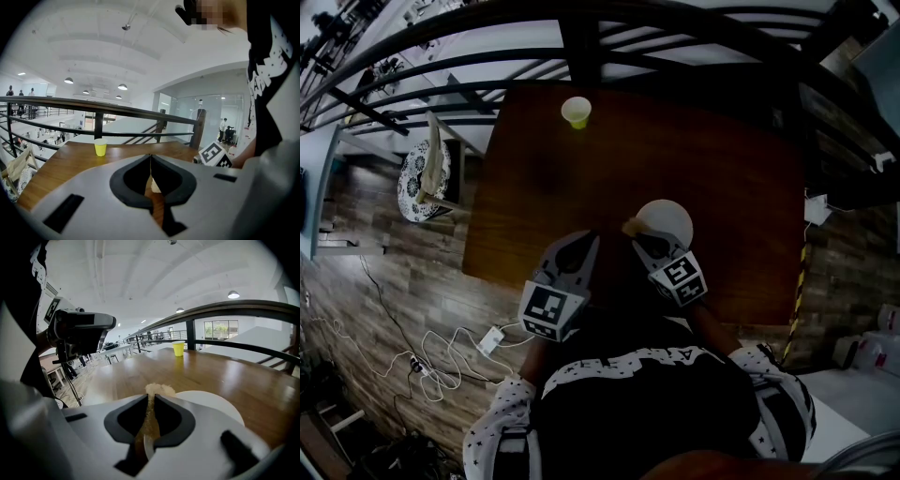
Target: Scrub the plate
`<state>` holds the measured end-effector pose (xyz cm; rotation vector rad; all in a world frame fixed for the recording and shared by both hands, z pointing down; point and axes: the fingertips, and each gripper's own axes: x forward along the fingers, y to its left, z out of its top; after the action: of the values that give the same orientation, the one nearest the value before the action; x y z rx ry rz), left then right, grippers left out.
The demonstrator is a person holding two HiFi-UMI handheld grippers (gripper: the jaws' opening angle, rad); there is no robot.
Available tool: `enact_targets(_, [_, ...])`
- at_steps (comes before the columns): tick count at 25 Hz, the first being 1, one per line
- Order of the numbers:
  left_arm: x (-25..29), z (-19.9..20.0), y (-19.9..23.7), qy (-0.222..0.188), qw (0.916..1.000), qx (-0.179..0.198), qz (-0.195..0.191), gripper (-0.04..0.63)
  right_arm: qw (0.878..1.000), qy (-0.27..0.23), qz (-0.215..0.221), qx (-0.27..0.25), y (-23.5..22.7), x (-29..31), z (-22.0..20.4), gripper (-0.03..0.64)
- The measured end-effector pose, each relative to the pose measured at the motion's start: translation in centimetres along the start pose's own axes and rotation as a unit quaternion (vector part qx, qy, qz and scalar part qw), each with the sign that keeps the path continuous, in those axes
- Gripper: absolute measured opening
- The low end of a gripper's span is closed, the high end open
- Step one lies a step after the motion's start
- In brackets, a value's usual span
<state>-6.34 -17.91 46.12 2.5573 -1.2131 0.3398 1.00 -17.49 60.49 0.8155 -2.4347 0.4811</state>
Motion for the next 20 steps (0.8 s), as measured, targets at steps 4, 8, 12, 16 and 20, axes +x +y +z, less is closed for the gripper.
enact_targets(4, [0.1,0.0,-0.3,0.000,1.0000,0.003,-0.001,0.015,1.000,0.001,0.003,-0.002,0.1,-0.1,-0.2,0.049])
enact_targets(8, [0.1,0.2,-0.3,-0.002,1.0000,0.005,-0.001,0.015,1.000,0.004,0.007,-0.008,0.5,-0.2,-0.3,0.049])
enact_targets(12, [0.1,0.2,-0.8,-0.001,1.0000,0.007,-0.002,0.014,1.000,0.004,0.010,-0.011,0.8,-0.5,-0.5,0.049])
enact_targets(16, [0.1,0.1,-1.1,-0.001,1.0000,0.008,-0.002,0.014,1.000,0.005,0.014,-0.015,1.0,-0.6,-0.6,0.049])
enact_targets(20, [0.0,0.1,-1.1,-0.002,1.0000,0.006,0.001,0.015,1.000,0.005,0.015,-0.016,1.2,-0.7,-0.6,0.049])
